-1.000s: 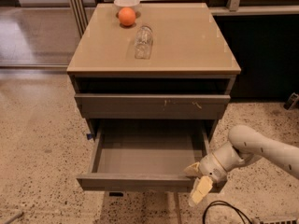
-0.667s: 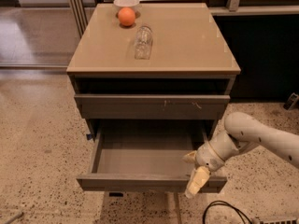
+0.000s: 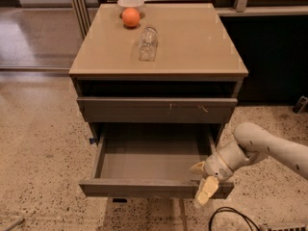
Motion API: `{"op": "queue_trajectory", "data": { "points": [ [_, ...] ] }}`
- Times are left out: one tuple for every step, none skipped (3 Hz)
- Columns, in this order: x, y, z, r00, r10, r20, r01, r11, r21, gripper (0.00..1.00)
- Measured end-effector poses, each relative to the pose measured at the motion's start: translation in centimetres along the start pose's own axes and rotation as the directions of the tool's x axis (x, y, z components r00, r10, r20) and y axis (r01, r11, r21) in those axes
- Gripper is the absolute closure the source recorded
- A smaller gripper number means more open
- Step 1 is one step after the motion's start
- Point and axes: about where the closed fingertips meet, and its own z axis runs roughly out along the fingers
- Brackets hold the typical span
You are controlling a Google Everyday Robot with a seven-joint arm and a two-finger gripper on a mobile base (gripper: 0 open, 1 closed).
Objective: Open middle drawer
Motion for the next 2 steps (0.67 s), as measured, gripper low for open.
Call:
{"op": "queue_trajectory", "data": {
  "points": [
    [0.6, -0.5, -0.5, 0.999, -0.017, 0.051, 0.016, 0.9997, 0.017, 0.00],
    [3.0, -2.5, -0.2, 0.999, -0.003, 0.044, 0.001, 0.9990, 0.044, 0.00]
  ]
}}
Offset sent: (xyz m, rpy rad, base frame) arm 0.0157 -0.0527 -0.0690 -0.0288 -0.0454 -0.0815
